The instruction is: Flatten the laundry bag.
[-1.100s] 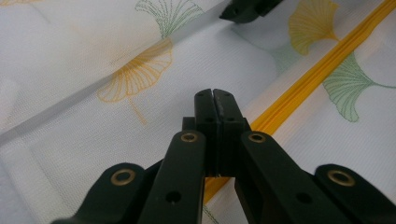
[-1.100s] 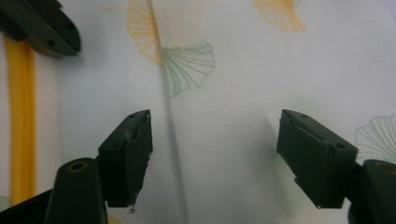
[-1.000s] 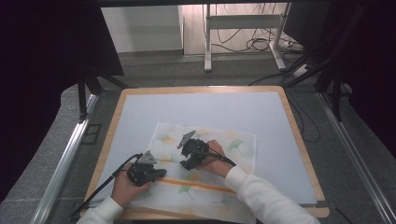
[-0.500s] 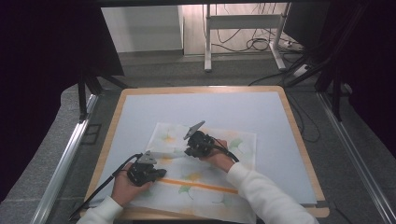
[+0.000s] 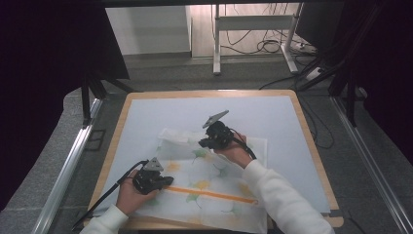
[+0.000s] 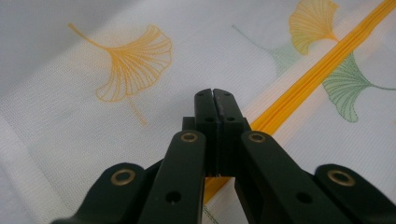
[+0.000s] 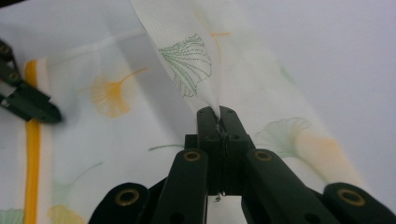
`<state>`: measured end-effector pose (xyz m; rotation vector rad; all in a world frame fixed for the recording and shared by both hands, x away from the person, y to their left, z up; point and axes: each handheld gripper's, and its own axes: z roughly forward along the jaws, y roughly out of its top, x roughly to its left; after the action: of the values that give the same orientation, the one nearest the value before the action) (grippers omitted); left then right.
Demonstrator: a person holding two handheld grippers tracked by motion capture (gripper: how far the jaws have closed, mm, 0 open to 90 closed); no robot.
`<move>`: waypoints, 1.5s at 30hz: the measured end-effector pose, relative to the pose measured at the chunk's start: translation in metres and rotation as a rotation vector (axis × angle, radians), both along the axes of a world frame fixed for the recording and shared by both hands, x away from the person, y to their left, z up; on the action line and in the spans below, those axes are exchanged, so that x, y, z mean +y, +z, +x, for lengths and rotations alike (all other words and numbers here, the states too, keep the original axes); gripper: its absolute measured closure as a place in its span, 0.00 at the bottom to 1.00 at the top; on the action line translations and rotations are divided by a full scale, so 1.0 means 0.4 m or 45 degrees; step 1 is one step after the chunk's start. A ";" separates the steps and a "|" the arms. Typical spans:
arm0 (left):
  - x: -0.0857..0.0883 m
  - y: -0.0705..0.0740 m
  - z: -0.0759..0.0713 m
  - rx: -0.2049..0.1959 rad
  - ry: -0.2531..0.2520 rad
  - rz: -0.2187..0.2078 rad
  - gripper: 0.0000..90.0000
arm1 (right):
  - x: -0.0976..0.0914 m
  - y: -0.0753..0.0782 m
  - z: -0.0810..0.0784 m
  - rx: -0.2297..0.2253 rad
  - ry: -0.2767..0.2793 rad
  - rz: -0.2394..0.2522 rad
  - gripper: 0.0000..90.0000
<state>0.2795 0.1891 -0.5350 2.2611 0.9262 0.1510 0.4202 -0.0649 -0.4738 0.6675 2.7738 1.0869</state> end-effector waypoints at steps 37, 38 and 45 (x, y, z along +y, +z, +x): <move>0.000 0.000 0.002 0.002 -0.003 -0.003 1.00 | -0.124 0.099 0.162 -0.108 -0.232 -0.015 0.65; 0.000 0.000 0.002 0.003 -0.003 -0.003 1.00 | -0.128 0.092 0.137 -0.091 -0.206 -0.003 0.72; -0.001 0.000 0.003 0.009 0.002 -0.011 1.00 | -0.138 0.017 0.027 0.029 -0.066 -0.046 0.98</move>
<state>0.2807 0.1887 -0.5351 2.2542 0.9304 0.1393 0.4309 -0.1202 -0.4670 0.7475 2.7714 1.0233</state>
